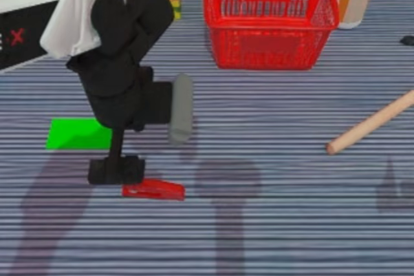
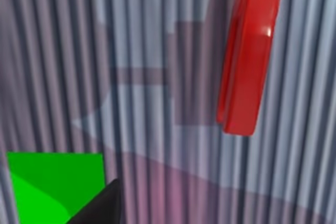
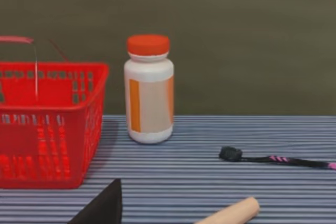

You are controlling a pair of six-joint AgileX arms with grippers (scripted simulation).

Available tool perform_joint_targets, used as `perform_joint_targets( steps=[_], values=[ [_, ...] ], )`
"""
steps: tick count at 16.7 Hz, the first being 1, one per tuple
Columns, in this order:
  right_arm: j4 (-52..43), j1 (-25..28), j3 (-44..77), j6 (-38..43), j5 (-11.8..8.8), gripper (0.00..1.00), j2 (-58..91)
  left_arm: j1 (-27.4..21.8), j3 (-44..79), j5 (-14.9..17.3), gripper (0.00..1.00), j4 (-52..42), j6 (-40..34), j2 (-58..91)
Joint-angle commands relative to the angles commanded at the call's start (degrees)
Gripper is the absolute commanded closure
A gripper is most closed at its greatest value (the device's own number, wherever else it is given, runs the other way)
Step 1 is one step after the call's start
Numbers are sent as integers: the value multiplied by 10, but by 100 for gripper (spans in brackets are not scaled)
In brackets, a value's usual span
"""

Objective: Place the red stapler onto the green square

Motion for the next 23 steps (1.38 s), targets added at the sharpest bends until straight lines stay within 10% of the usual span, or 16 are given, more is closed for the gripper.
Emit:
perform_joint_targets(
  steps=[10,23],
  values=[
    [0,0,0,0,0,0,0,-12,30,0,0,-13,27,46],
    [0,0,0,0,0,0,0,-12,-89,1,0,187,30,128]
  ],
)
